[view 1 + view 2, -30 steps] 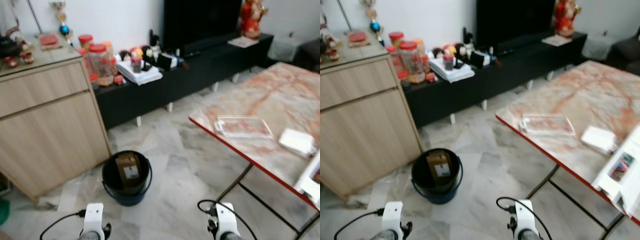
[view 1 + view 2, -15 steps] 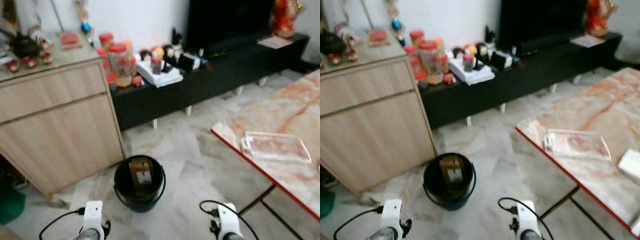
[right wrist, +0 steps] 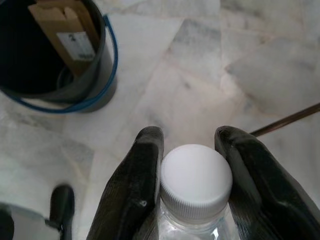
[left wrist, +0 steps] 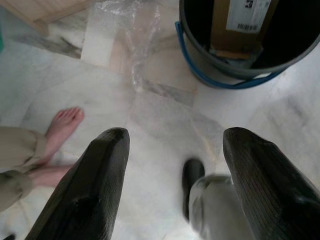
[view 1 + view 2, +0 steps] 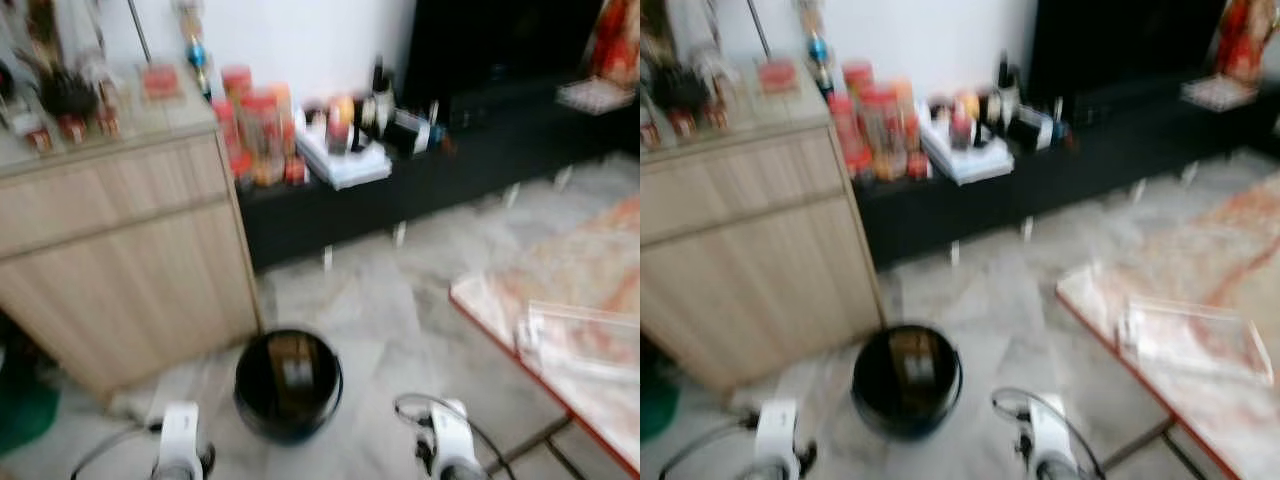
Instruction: Picking trash to rubbish bin
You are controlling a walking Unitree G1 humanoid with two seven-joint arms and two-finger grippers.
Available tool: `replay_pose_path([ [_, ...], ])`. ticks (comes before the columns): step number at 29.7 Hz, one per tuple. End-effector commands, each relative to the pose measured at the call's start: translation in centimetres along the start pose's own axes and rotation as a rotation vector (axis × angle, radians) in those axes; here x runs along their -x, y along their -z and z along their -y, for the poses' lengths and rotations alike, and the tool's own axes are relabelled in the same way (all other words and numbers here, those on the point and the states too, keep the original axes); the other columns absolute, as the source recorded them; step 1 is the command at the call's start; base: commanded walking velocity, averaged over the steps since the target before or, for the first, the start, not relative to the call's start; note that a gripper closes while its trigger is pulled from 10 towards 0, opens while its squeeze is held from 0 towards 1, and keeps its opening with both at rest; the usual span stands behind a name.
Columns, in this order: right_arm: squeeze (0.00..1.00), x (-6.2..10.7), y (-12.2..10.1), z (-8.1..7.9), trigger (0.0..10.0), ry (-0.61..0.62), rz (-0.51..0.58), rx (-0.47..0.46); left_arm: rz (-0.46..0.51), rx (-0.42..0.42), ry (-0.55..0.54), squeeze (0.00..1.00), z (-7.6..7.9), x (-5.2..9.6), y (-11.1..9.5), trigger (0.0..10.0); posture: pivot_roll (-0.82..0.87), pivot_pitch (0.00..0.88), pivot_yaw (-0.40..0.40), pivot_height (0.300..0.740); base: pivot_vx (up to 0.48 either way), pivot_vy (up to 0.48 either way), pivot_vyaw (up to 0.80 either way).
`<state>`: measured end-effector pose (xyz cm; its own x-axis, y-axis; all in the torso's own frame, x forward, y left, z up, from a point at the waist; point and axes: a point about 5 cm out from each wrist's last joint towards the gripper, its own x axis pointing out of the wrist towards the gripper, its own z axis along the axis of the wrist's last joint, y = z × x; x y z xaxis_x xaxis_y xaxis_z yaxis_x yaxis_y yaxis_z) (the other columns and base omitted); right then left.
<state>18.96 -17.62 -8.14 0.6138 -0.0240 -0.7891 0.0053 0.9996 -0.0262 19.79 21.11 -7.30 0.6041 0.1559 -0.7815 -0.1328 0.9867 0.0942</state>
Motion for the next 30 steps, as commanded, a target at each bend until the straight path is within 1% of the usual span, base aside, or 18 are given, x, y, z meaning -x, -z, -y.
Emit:
replay_pose_path([
  [1,0.0,-0.15,-0.48,-1.36,10.0,-0.04,0.013,0.008,0.003,0.001,-0.03,0.0,-1.1,0.01,-0.17,10.0,0.04,0.0,-0.011,0.74,0.334,0.0,0.8],
  [4,0.0,-0.15,-0.49,-1.38,10.0,-0.042,0.014,0.013,0.003,0.002,-0.03,0.0,-1.09,0.01,-0.17,10.0,0.04,0.0,-0.011,0.74,0.334,0.0,0.8],
  [6,0.0,-0.12,-0.35,-1.34,10.0,-0.036,0.01,-0.006,0.004,0.002,-0.03,0.0,-1.08,0.0,-0.2,10.0,0.04,0.0,-0.011,0.74,0.334,0.0,0.51],
  [11,0.0,-0.11,-0.26,-1.31,10.0,-0.031,0.008,-0.017,0.006,0.003,-0.031,0.0,-1.1,0.0,-0.23,10.0,0.04,0.0,-0.01,0.74,0.33,0.0,0.0],
  [17,0.0,-0.1,-0.24,-1.33,10.0,-0.036,0.008,-0.001,0.005,0.006,-0.033,0.0,-1.13,0.01,-0.2,10.0,0.04,0.0,-0.01,0.74,0.329,0.0,0.0],
  [22,0.0,-0.11,-0.27,-1.39,10.0,-0.035,0.01,-0.011,0.006,0.008,-0.034,0.0,-1.15,0.0,-0.22,10.0,0.04,0.0,-0.012,0.74,0.328,0.0,0.68],
  [30,0.0,-0.11,-0.3,-1.34,10.0,-0.031,0.01,-0.003,0.006,0.01,-0.036,0.0,-1.16,0.01,-0.19,10.0,0.04,0.0,-0.012,0.74,0.327,0.0,0.0],
])
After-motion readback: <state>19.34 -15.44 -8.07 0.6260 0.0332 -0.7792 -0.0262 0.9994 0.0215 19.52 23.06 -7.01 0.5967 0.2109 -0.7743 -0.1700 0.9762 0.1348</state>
